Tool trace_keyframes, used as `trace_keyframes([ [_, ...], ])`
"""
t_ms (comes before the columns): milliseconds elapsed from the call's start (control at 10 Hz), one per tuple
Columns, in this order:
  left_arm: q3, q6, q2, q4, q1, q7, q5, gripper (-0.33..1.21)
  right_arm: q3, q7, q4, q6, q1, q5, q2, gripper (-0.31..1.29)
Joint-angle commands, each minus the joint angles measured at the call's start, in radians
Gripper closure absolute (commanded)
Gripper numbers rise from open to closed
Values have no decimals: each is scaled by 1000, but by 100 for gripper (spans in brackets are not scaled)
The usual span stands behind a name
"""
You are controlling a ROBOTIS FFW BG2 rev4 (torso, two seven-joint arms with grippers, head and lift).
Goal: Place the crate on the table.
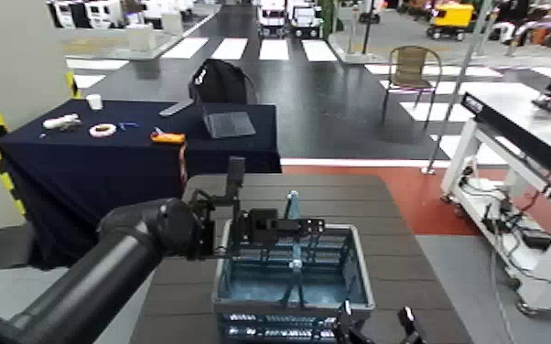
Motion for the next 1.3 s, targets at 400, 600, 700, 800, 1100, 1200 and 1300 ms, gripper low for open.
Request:
trace_keyframes([
  [400, -8, -63, -30, 105, -18, -17, -20, 119, 2, 0, 6, -15, -5, -5, -4, 13],
  [600, -16, -69, -33, 118, -18, -22, -20, 113, 1, 0, 7, -19, -5, -5, -4, 13],
  [700, -19, -72, -35, 124, -16, -22, -20, 110, 1, 0, 9, -22, -6, -6, -4, 13],
  [800, -22, -75, -36, 133, -12, -22, -18, 110, 1, 0, 9, -24, -6, -6, -4, 13],
  [1100, -27, -81, -38, 147, -9, -22, -10, 109, 2, 0, 10, -26, -6, -6, -5, 13],
  [1200, -27, -86, -38, 150, -7, -22, -6, 99, 2, 0, 9, -27, -6, -6, -5, 13],
  [1300, -27, -92, -38, 154, -6, -22, 0, 88, 2, 0, 9, -27, -6, -6, -4, 13],
])
